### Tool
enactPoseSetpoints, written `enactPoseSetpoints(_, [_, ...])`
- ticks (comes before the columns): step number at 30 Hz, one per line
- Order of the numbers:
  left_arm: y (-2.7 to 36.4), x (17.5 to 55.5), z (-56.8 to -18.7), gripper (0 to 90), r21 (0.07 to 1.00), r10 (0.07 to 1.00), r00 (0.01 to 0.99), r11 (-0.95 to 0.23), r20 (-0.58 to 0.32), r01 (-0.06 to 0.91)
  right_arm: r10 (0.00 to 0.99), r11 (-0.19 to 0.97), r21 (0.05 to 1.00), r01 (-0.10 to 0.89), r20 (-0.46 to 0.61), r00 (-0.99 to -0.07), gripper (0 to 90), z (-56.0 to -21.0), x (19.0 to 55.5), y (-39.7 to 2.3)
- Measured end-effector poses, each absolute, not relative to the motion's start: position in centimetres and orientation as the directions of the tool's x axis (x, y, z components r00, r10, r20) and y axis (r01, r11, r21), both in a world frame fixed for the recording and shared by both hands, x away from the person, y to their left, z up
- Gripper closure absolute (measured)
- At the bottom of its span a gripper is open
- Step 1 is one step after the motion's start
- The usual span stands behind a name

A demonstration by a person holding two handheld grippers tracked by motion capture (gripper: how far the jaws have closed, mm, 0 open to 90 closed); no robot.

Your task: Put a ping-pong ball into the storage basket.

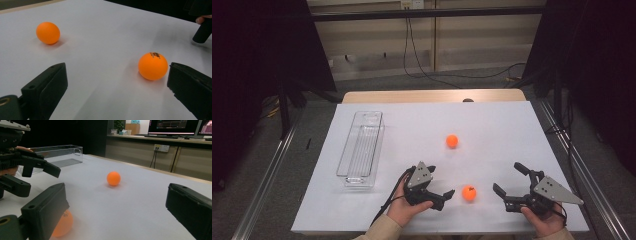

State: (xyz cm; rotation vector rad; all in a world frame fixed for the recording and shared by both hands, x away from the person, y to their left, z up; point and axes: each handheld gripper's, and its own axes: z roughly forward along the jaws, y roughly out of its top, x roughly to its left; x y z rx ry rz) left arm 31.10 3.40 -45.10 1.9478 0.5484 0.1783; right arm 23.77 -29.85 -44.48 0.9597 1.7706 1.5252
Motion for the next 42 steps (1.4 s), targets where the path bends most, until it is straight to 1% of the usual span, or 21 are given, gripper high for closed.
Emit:
enactPoseSetpoints(17, [2.7,31.2,-45.2,3.1,0.887,0.442,0.889,-0.356,-0.119,0.296,0.831,0.078,0.988,0.133,0.009,-0.555,2.9,-44.5,23.8,-29.8])
enactPoseSetpoints(35, [1.9,31.2,-45.3,3.2,0.887,0.438,0.889,-0.346,-0.134,0.304,0.831,0.079,0.988,0.133,0.008,-0.556,3.0,-44.5,23.8,-29.8])
enactPoseSetpoints(42, [1.6,31.2,-45.3,3.2,0.881,0.429,0.895,-0.366,-0.125,0.299,0.831,0.079,0.988,0.132,0.008,-0.556,3.0,-44.5,23.8,-29.8])
